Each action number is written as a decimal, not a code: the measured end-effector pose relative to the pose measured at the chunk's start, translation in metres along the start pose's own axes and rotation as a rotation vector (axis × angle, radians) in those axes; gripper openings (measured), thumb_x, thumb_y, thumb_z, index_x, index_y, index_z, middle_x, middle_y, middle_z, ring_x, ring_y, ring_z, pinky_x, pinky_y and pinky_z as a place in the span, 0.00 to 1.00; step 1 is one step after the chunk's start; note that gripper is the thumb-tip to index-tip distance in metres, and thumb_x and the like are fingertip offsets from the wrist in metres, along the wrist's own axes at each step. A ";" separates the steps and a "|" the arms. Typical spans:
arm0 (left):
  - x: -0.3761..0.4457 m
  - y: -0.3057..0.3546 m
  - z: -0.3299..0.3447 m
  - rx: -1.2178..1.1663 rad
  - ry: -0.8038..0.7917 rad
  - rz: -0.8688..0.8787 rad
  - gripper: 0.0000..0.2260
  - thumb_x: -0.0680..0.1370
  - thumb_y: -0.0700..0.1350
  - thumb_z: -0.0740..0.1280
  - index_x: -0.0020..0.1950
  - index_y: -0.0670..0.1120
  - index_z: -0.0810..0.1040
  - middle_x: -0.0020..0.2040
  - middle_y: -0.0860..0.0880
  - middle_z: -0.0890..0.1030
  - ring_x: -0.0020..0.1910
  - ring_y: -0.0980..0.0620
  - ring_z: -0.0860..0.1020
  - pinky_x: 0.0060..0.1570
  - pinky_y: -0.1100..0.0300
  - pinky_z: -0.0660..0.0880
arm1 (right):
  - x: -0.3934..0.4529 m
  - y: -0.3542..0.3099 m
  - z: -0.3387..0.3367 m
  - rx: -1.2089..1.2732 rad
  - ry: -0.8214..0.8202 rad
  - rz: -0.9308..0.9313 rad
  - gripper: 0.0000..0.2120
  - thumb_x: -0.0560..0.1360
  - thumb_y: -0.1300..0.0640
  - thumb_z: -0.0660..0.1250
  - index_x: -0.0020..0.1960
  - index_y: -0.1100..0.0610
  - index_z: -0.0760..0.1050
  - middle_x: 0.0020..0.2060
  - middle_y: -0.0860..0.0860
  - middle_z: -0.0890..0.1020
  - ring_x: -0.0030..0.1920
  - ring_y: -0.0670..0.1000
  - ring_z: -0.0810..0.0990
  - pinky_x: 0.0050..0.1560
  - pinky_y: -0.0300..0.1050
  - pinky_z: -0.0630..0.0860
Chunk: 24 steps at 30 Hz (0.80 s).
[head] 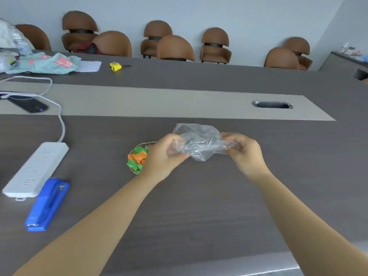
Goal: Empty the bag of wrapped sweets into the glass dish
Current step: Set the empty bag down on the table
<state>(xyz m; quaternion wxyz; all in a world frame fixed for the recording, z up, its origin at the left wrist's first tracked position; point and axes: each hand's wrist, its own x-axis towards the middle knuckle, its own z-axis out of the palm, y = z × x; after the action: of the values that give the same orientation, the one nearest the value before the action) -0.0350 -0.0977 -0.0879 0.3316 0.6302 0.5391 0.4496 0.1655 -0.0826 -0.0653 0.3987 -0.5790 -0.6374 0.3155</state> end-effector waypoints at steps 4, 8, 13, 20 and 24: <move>-0.031 -0.033 0.059 0.276 -0.228 -0.015 0.20 0.71 0.43 0.71 0.63 0.44 0.76 0.59 0.51 0.79 0.59 0.53 0.76 0.49 0.73 0.67 | -0.038 0.062 -0.025 -0.289 -0.084 0.052 0.19 0.72 0.70 0.57 0.56 0.57 0.77 0.60 0.50 0.79 0.58 0.52 0.77 0.48 0.33 0.73; -0.054 -0.067 0.098 0.531 -0.552 -0.099 0.26 0.73 0.50 0.68 0.70 0.50 0.69 0.70 0.53 0.72 0.68 0.52 0.70 0.65 0.60 0.65 | -0.061 0.119 -0.022 -0.531 -0.342 0.208 0.19 0.73 0.64 0.59 0.63 0.55 0.72 0.69 0.50 0.71 0.64 0.55 0.73 0.60 0.46 0.71; -0.058 -0.087 0.126 0.880 -0.739 -0.078 0.36 0.72 0.59 0.64 0.76 0.51 0.55 0.79 0.49 0.51 0.78 0.44 0.50 0.74 0.48 0.51 | -0.068 0.157 -0.019 -0.821 -0.562 0.279 0.30 0.73 0.46 0.62 0.72 0.50 0.58 0.76 0.50 0.54 0.76 0.55 0.48 0.76 0.52 0.46; -0.052 -0.077 0.116 0.722 -0.590 -0.107 0.36 0.74 0.57 0.63 0.77 0.50 0.51 0.79 0.50 0.48 0.78 0.50 0.47 0.75 0.55 0.50 | -0.051 0.141 -0.026 -0.744 -0.395 0.237 0.33 0.72 0.41 0.60 0.73 0.51 0.55 0.76 0.52 0.54 0.76 0.54 0.49 0.76 0.51 0.45; -0.047 -0.075 0.065 0.722 -0.377 -0.167 0.31 0.76 0.55 0.62 0.76 0.48 0.56 0.79 0.50 0.54 0.78 0.52 0.51 0.74 0.58 0.52 | -0.027 0.110 -0.001 -0.716 -0.371 0.137 0.27 0.75 0.49 0.58 0.71 0.56 0.58 0.73 0.52 0.62 0.73 0.54 0.58 0.72 0.48 0.56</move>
<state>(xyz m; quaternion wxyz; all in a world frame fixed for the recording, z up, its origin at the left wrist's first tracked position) -0.0042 -0.1243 -0.1896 0.2177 0.7314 0.6413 0.0798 0.2201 -0.0952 -0.1633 0.0283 -0.6556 -0.7280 0.1987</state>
